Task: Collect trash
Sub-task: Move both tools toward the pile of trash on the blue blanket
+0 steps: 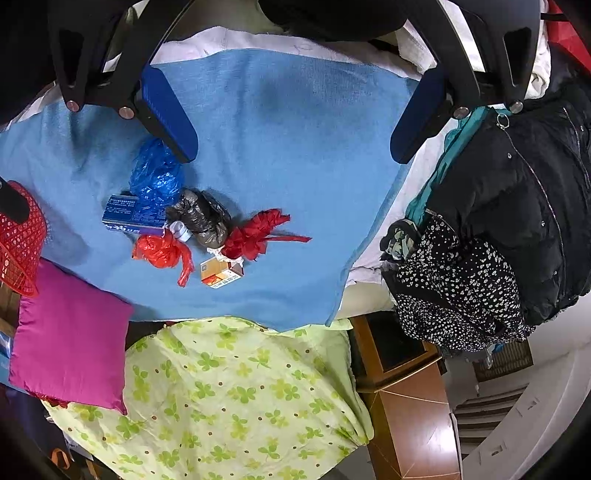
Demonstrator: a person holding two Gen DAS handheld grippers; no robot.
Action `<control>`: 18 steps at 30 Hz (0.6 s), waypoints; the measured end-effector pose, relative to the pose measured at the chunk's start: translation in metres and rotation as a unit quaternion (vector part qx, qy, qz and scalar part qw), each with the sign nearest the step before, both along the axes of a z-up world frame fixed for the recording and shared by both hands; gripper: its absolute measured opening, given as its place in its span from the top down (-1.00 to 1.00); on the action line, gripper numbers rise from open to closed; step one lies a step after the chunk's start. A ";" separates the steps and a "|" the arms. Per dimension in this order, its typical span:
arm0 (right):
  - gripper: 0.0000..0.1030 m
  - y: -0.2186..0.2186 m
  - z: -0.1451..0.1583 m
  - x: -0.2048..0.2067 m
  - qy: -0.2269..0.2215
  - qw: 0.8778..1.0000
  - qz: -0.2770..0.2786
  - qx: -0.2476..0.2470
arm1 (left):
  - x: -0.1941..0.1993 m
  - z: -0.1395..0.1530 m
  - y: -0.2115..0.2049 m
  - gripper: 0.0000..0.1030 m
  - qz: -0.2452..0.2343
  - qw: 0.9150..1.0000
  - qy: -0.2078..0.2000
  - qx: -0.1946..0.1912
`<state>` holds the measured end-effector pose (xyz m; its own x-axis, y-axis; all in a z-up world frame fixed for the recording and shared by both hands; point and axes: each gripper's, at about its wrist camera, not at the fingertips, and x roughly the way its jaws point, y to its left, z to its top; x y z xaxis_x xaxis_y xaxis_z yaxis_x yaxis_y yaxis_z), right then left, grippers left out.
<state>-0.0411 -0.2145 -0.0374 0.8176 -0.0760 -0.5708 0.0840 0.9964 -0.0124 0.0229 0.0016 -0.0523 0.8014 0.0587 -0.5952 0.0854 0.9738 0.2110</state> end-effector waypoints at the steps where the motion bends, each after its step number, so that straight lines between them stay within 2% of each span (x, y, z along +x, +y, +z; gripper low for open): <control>1: -1.00 0.000 0.000 0.001 0.000 1.000 0.000 0.000 | 0.001 -0.001 0.000 -1.00 0.000 1.000 0.000 0.000; 18: -1.00 -0.007 -0.012 0.029 0.008 1.000 0.013 0.013 | 0.018 -0.012 0.002 -1.00 0.005 1.000 0.013 0.006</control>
<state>-0.0117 -0.2219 -0.0496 0.8094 -0.0399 -0.5859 0.0580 0.9982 0.0121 0.0406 0.0039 -0.0638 0.7845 0.0735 -0.6158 0.0814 0.9721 0.2198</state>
